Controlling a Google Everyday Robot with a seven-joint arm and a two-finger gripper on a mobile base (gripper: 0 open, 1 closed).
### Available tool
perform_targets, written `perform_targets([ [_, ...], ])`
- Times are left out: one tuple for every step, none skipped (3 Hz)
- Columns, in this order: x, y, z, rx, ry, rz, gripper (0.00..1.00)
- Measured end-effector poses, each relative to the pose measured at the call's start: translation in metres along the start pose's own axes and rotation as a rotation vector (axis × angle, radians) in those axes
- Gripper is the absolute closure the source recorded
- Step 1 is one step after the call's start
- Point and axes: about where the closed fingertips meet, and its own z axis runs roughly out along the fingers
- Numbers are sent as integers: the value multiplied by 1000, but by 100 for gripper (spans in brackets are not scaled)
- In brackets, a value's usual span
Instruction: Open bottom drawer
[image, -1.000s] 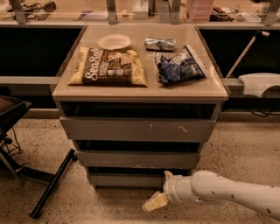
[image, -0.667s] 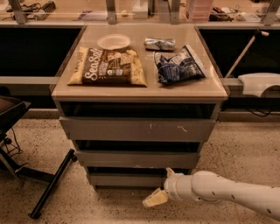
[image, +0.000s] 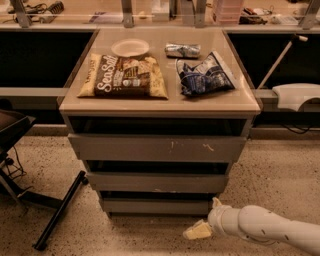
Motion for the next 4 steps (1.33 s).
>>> perform_targets([
  [39, -32, -38, 74, 5, -51, 0],
  [39, -32, -38, 74, 5, -51, 0],
  [32, -46, -24, 119, 37, -135, 0],
  [73, -47, -16, 165, 163, -281, 0],
])
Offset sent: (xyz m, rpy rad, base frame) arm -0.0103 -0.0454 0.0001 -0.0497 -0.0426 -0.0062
